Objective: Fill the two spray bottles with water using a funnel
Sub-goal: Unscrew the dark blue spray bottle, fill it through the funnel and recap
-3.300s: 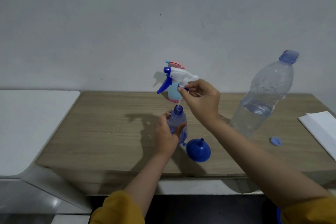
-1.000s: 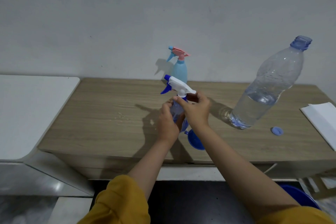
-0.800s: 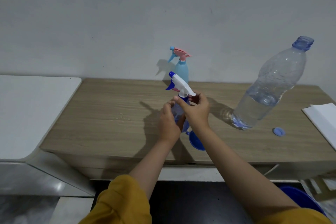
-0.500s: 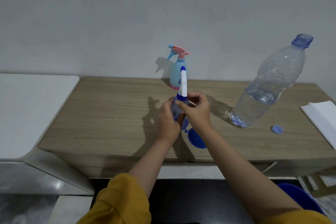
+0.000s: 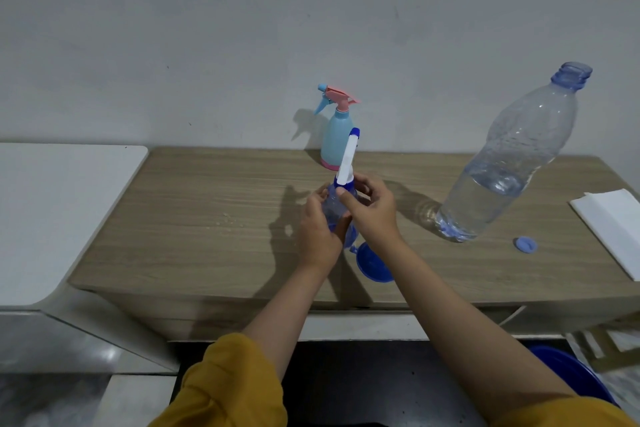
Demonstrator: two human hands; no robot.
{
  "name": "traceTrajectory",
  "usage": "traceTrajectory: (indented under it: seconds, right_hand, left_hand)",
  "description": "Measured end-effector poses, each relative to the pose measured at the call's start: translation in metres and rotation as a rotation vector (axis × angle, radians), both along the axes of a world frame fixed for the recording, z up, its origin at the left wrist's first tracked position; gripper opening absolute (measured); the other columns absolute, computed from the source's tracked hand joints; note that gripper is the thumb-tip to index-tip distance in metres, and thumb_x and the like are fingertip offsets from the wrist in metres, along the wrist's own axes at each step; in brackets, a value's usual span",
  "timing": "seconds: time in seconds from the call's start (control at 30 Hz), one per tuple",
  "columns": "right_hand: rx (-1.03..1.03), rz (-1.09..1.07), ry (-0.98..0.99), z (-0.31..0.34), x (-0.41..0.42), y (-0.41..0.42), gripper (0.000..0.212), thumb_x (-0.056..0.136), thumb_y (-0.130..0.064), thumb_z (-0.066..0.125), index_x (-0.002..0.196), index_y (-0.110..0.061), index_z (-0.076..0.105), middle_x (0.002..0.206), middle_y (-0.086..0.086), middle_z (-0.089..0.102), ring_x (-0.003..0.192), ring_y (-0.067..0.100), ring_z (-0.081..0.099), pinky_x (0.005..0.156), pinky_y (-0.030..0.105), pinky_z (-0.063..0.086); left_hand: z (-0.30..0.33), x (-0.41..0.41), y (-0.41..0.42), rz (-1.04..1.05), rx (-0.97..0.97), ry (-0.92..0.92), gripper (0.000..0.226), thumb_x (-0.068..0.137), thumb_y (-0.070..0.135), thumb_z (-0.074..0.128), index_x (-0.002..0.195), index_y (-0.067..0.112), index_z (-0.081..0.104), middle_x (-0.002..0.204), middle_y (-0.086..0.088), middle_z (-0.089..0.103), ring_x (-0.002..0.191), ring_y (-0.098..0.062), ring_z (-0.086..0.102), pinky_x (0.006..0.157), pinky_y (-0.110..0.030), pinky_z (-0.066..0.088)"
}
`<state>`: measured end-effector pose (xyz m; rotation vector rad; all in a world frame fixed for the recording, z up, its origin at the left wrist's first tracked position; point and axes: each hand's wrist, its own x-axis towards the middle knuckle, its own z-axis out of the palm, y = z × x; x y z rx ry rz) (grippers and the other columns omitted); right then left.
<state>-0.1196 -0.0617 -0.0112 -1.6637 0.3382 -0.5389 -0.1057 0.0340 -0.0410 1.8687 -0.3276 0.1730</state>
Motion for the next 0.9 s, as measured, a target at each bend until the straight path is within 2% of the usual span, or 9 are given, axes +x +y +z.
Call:
traceTrajectory:
  seconds: [0.13,0.2,0.23,0.33,0.4,0.5,0.67,0.77,0.9]
  right_hand:
    - [0.063,-0.085,-0.018,0.002,0.003,0.006,0.038,0.067,-0.016,0.087,0.096,-0.017,0.062,0.1,-0.002,0.069,0.1,0.014,0.065,0.088,0.035,0.056]
    - [0.055,-0.061,-0.019,0.0,0.002,0.007,0.045,0.066,-0.019,0.087,0.103,-0.017,0.06,0.107,-0.002,0.066,0.104,0.012,0.063,0.088,0.03,0.054]
    - [0.041,-0.026,-0.022,-0.002,0.002,0.006,0.048,0.07,-0.021,0.085,0.11,-0.017,0.059,0.113,-0.001,0.064,0.108,0.012,0.061,0.09,0.029,0.053]
    - [-0.001,0.03,-0.022,-0.003,0.002,0.002,0.036,0.082,-0.017,0.073,0.116,-0.016,0.061,0.119,0.006,0.062,0.111,0.016,0.06,0.096,0.036,0.052]
    - [-0.007,0.017,-0.005,0.0,0.004,0.002,0.03,0.081,-0.015,0.074,0.109,-0.014,0.063,0.112,0.005,0.065,0.107,0.016,0.062,0.092,0.036,0.055]
    - [0.003,0.029,0.02,0.006,0.004,0.003,0.036,0.075,-0.015,0.08,0.104,-0.014,0.059,0.108,-0.001,0.066,0.105,0.013,0.062,0.086,0.025,0.055]
    - [-0.142,0.095,0.003,0.011,0.001,-0.005,0.033,0.087,-0.016,0.068,0.118,-0.016,0.059,0.113,-0.003,0.061,0.103,0.009,0.059,0.084,0.018,0.049]
    - [-0.228,0.065,0.009,0.013,0.005,-0.001,0.026,0.086,-0.013,0.067,0.112,-0.012,0.063,0.105,-0.007,0.057,0.096,0.006,0.056,0.082,0.018,0.048]
    - [-0.258,-0.033,-0.042,0.008,0.007,0.006,0.02,0.082,-0.009,0.069,0.102,-0.011,0.064,0.104,-0.003,0.059,0.092,0.003,0.056,0.079,0.02,0.048]
  left_hand:
    - [-0.009,0.003,0.0,0.0,0.001,-0.02,0.048,0.079,0.021,0.072,0.119,0.013,0.046,0.111,-0.004,0.063,0.095,-0.016,0.062,0.07,-0.015,0.045]
    - [-0.012,0.004,0.0,0.004,-0.013,-0.006,0.045,0.079,0.023,0.07,0.115,0.017,0.045,0.107,-0.004,0.064,0.093,-0.019,0.063,0.072,-0.033,0.052]
    - [-0.012,0.004,0.001,0.003,-0.017,-0.002,0.045,0.079,0.022,0.07,0.115,0.017,0.045,0.108,-0.003,0.063,0.093,-0.019,0.062,0.073,-0.034,0.053]
    - [-0.009,0.004,0.002,-0.004,-0.022,0.001,0.051,0.08,0.017,0.071,0.124,0.015,0.045,0.115,0.0,0.06,0.098,-0.012,0.059,0.072,-0.008,0.045]
    - [-0.007,0.005,0.003,-0.002,-0.032,0.002,0.053,0.08,0.017,0.071,0.125,0.016,0.044,0.118,-0.001,0.06,0.101,-0.013,0.06,0.074,-0.012,0.047]
    - [-0.009,0.006,0.003,0.009,-0.036,-0.012,0.051,0.079,0.02,0.07,0.123,0.019,0.043,0.116,-0.003,0.061,0.102,-0.018,0.061,0.076,-0.033,0.054]
    - [-0.011,0.004,-0.001,0.007,-0.003,0.005,0.05,0.078,0.02,0.073,0.12,0.016,0.046,0.112,0.001,0.061,0.093,-0.012,0.06,0.067,-0.014,0.046]
    - [-0.009,0.002,-0.001,0.009,-0.022,0.016,0.05,0.079,0.016,0.072,0.121,0.014,0.046,0.11,0.003,0.059,0.09,-0.008,0.058,0.064,-0.003,0.041]
    - [0.0,-0.003,0.0,-0.012,-0.083,0.028,0.04,0.081,0.009,0.068,0.115,0.008,0.049,0.103,0.002,0.06,0.083,-0.004,0.057,0.064,-0.001,0.039]
